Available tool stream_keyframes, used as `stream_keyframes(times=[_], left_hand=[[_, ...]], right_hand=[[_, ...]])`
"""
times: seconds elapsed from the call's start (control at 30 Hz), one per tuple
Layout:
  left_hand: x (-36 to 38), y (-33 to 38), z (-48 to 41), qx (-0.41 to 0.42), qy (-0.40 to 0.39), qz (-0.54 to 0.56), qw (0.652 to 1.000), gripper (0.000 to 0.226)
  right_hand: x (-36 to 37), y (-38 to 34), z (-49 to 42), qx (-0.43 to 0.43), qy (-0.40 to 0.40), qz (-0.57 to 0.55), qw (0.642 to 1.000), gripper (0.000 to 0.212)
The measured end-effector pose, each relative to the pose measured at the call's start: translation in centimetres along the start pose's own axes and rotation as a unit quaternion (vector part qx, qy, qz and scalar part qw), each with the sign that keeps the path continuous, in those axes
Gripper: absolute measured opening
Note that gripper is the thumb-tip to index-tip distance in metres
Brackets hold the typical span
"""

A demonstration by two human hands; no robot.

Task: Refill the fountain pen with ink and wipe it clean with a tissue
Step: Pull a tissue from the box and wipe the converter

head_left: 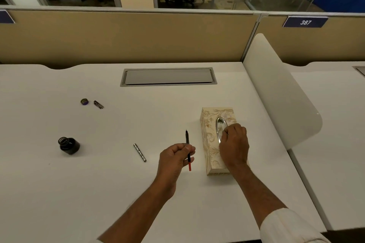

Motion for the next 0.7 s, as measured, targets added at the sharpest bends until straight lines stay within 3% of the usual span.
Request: stream_keyframes(times=[0.7], left_hand=[[4.4,-2.0,-3.1,-0.043,-0.011,-0.026,0.999,0.012]], right_hand=[[0.0,0.0,0.5,-0.021,0.012,-0.036,0.999,0.006]])
Point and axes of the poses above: each hand's wrist, its own z-axis away from the middle knuckle, its own x-axis out of the palm, y = z × x, the point moved 3 cm from there along -z, towards the middle knuckle, and after that the axes turned 7 degrees about -y, right-handed, at the moved point
